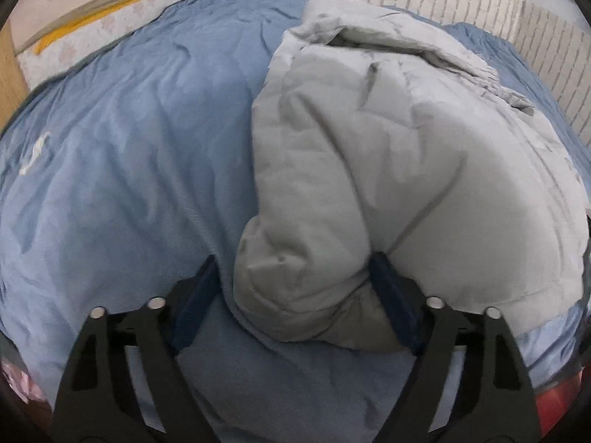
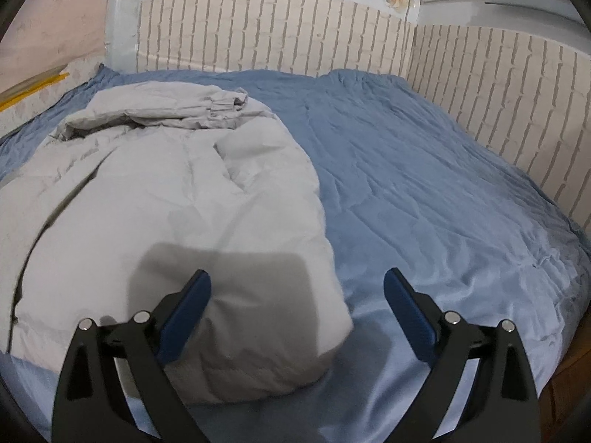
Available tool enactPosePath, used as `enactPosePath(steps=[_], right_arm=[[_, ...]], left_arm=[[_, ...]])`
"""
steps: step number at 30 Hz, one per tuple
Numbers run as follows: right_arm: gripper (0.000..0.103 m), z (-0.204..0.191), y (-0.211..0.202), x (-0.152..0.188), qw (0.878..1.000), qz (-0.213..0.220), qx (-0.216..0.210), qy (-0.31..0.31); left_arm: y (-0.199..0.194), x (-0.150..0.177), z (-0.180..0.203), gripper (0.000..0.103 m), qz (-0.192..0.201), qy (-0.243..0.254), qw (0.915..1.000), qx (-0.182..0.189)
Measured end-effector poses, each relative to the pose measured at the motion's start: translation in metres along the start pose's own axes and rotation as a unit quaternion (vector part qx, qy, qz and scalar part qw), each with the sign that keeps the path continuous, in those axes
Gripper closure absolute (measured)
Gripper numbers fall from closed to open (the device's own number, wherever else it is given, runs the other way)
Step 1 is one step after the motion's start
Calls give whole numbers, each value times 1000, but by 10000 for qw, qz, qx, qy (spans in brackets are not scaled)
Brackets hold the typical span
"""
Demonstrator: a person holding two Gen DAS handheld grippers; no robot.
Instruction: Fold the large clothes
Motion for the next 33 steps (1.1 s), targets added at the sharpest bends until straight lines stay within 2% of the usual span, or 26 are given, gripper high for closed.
enactPosePath(steps=[3, 5, 8, 10, 11, 13, 16, 17, 19, 20, 23, 27, 31, 33], right_arm=[[8, 7, -3, 2, 10000, -60, -76, 14], [8, 11, -3, 8, 9996, -169, -183, 92], [9, 7, 3, 26, 9955, -566, -601, 467], [12, 1, 5, 32, 9926, -698, -811, 582], [24, -2, 5, 33, 9919, -709, -878, 585], [27, -11, 7, 33, 9909, -756, -952, 570], [37, -15, 13, 36, 9888, -839, -1049, 647], [52, -15, 13, 37, 9875, -855, -1120, 709], [76, -16, 11, 33, 9842, -871, -1299, 836], [82, -17, 8, 32, 9830, -877, -1353, 881], [88, -19, 5, 26, 9803, -893, -1495, 936], [88, -15, -7, 7, 9772, -715, -1619, 1177], [88, -19, -3, 5, 9774, -756, -1627, 1121], [88, -21, -3, 7, 9779, -804, -1588, 1097]], left_arm=[[3, -4, 5, 23, 49, 127, 9999, -21], [12, -1, 4, 17, 9, 13, 10000, 65], [22, 2, -1, 7, -75, -184, 9997, 164], [23, 5, -2, 6, -102, -147, 9996, 203], [22, 5, -1, 6, -102, -51, 9997, 196], [20, 7, 0, 6, -92, 98, 9998, 150], [18, 11, -2, 6, -118, 35, 9997, 195], [18, 11, -2, 6, -131, 49, 9997, 206], [15, 11, -2, 8, -160, 101, 9996, 220], [13, 12, -2, 11, -176, 113, 9995, 232], [11, 9, 2, 23, -236, 98, 9992, 313], [14, -7, 1, 41, -357, -10, 9984, 435], [18, -11, -3, 50, -442, -168, 9960, 757], [15, -18, -2, 65, -446, -196, 9956, 801]])
Point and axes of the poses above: each gripper's, at about its wrist camera, not at the fingertips, and y roughly the way its jaws point, z to its right, x to its underside, the point moved 8 cm from there along y, roughly the way its jaws point, and after that the axes turned 15 degrees about z, right-handed, at the moved point
